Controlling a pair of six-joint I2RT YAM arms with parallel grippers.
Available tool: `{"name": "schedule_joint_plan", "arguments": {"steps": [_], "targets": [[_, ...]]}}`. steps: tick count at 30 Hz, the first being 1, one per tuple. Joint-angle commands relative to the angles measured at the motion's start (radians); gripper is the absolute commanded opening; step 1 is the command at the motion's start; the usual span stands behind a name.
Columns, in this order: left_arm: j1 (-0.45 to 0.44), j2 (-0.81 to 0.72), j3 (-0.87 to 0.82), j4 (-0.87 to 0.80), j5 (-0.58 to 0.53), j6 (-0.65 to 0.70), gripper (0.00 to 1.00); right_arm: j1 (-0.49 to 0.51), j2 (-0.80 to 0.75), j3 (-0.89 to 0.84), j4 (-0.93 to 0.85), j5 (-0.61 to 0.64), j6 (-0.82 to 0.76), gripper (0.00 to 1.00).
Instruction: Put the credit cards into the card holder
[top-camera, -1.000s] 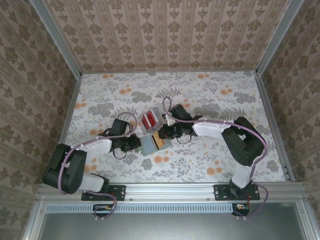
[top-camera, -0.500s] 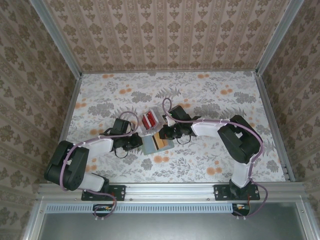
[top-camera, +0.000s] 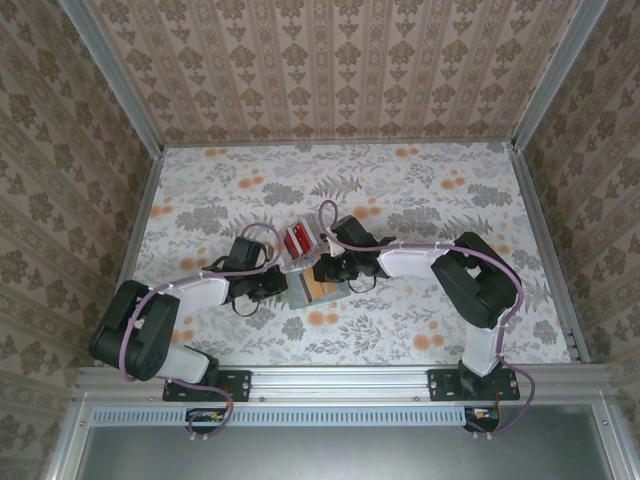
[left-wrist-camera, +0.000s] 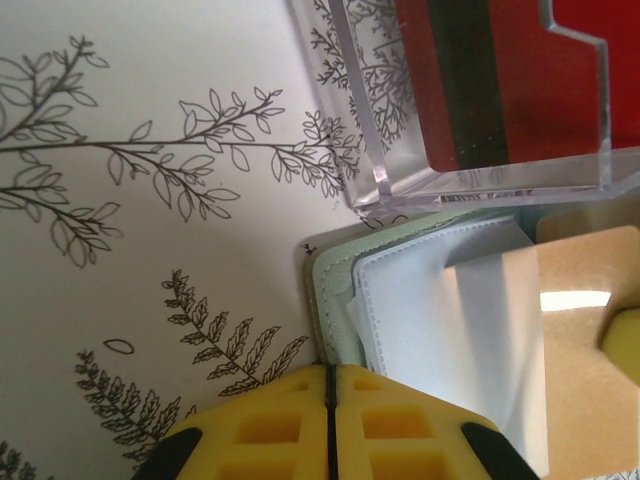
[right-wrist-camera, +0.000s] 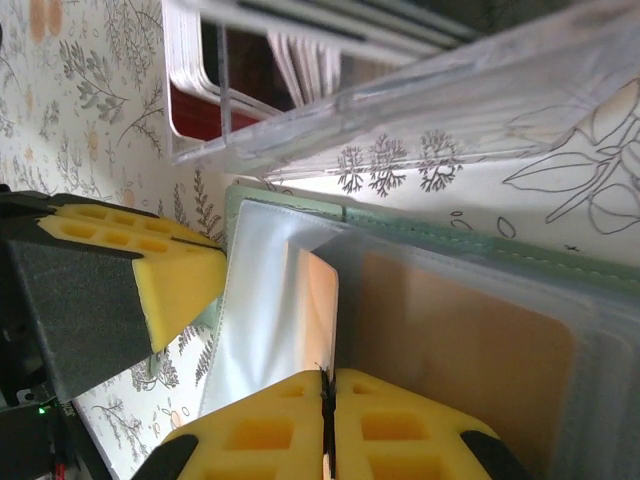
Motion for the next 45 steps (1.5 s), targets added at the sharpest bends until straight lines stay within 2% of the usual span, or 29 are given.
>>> {"name": "schedule_joint_plan", "arguments": {"steps": [1, 13, 24, 33, 38, 45], "targets": [[-0.028, 0.043, -0.004, -0.008, 0.011, -0.012, 0.07, 0.011, 0.018, -0.02, -0.017, 0.038, 0.007, 0.09], [-0.033, 0.037, -0.002, -0.008, 0.011, -0.013, 0.05, 0.021, 0.007, -0.047, 0.035, 0.107, 0.082, 0.09], [-0.033, 0.031, -0.007, -0.011, 0.006, -0.012, 0.04, 0.004, -0.006, -0.112, 0.143, 0.096, 0.148, 0.09], [-0.033, 0.026, -0.006, -0.012, 0.008, -0.011, 0.03, 0.039, 0.007, -0.1, 0.152, 0.145, 0.161, 0.09], [-0.034, 0.023, -0.004, -0.012, 0.005, -0.011, 0.03, 0.078, -0.011, -0.075, 0.082, 0.192, 0.121, 0.13], [-0.034, 0.025, 0.004, -0.02, 0.006, -0.01, 0.03, 0.081, -0.098, -0.083, -0.018, 0.269, 0.054, 0.29]]}}
